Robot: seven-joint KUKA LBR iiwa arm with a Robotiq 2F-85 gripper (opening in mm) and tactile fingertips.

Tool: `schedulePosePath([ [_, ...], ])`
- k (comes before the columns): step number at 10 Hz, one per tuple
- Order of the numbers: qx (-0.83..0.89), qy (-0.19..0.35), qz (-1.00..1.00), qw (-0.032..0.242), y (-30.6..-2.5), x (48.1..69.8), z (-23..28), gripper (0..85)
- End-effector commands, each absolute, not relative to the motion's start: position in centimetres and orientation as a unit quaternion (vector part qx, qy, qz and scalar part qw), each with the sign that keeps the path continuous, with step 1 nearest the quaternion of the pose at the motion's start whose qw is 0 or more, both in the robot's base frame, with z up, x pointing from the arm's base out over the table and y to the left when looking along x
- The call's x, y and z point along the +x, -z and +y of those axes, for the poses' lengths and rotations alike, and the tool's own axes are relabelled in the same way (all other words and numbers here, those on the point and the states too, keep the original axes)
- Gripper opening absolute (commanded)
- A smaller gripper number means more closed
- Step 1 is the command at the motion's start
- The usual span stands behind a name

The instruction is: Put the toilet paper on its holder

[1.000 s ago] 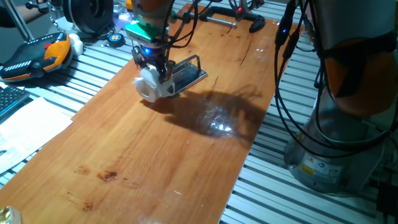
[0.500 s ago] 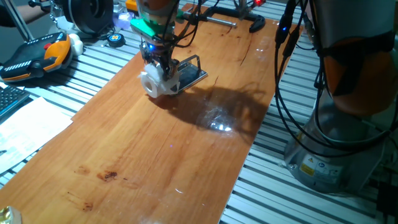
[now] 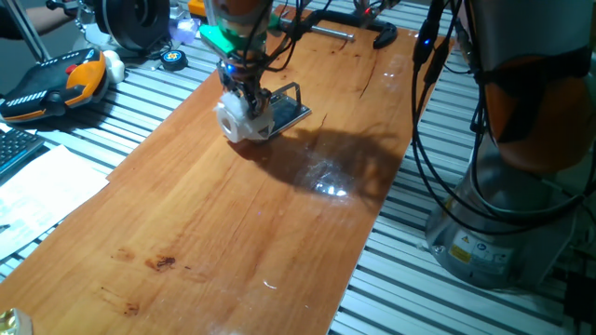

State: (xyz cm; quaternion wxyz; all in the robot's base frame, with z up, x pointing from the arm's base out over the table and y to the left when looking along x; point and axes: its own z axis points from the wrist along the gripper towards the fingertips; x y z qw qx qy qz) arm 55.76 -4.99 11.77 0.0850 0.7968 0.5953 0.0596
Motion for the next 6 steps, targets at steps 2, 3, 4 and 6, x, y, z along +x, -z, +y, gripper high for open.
schedulePosePath([
  [2,0.791,-0.06,0.604,0.082,-12.0,55.7,-5.9,0.7],
  [3,0.79,-0.06,0.605,0.084,-11.9,55.5,-6.2,0.7],
  [4,0.788,-0.061,0.606,0.089,-11.7,55.3,-6.5,0.7],
  [6,0.784,-0.064,0.61,0.09,-11.6,54.6,-7.2,0.7],
])
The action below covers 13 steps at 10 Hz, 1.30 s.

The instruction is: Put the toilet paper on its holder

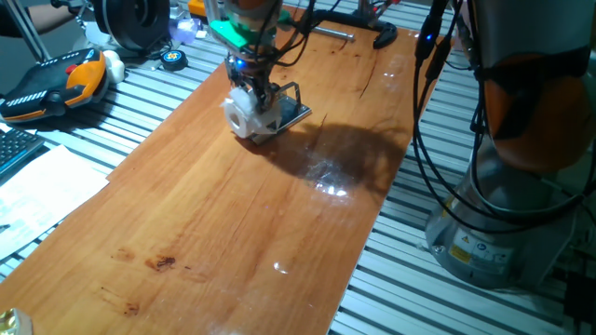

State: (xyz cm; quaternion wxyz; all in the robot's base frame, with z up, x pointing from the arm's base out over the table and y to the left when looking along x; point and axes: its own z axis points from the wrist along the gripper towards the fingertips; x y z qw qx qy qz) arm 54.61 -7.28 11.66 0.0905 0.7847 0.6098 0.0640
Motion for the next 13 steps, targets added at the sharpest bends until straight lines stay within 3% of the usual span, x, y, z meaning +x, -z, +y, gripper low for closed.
schedulePosePath([
  [1,0.784,-0.063,0.611,0.091,-11.78,54.39,-7.57,0.7],
  [4,0.78,-0.053,0.615,0.104,-12.28,53.86,-8.16,0.7],
  [13,0.769,-0.057,0.629,0.101,-12.32,53.92,-8.0,0.7],
])
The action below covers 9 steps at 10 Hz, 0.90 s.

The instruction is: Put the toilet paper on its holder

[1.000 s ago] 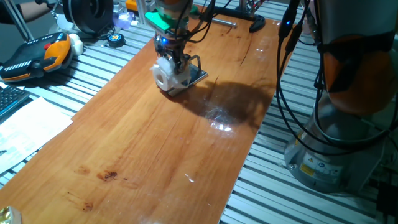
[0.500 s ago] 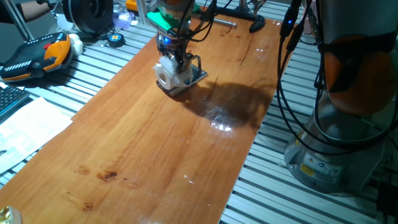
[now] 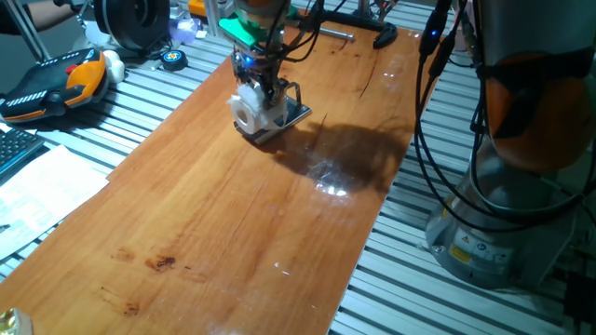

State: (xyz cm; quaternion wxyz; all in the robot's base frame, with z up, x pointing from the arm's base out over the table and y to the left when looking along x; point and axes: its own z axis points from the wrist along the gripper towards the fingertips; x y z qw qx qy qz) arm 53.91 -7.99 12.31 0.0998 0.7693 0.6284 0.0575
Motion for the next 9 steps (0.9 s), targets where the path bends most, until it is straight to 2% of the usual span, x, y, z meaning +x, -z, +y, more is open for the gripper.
schedulePosePath([
  [1,0.772,-0.062,0.625,0.099,-12.32,53.92,-8.0,0.7],
  [4,0.76,-0.049,0.643,0.08,-12.32,53.92,-8.0,0.7],
  [6,0.76,-0.017,0.643,0.092,-12.32,53.92,-8.0,0.7],
  [9,0.777,-0.014,0.622,0.101,-12.32,53.92,-8.0,0.7],
])
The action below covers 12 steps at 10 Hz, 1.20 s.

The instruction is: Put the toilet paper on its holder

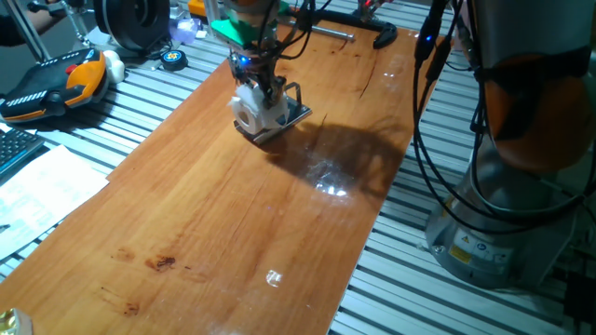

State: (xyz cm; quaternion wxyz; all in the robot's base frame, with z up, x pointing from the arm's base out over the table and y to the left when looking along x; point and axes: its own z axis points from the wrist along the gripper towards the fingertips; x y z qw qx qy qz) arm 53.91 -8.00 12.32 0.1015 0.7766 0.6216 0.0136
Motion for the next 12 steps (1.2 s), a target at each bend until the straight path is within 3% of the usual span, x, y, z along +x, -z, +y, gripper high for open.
schedulePosePath([
  [1,0.78,-0.01,0.617,0.102,-12.3,53.9,-8.0,0.7],
  [5,0.757,-0.029,0.647,0.087,-12.2,53.2,-11.1,0.7],
  [10,0.742,-0.044,0.663,0.094,-12.1,52.3,-14.2,0.7],
  [12,0.734,-0.048,0.671,0.089,-11.8,52.2,-14.5,9.0],
])
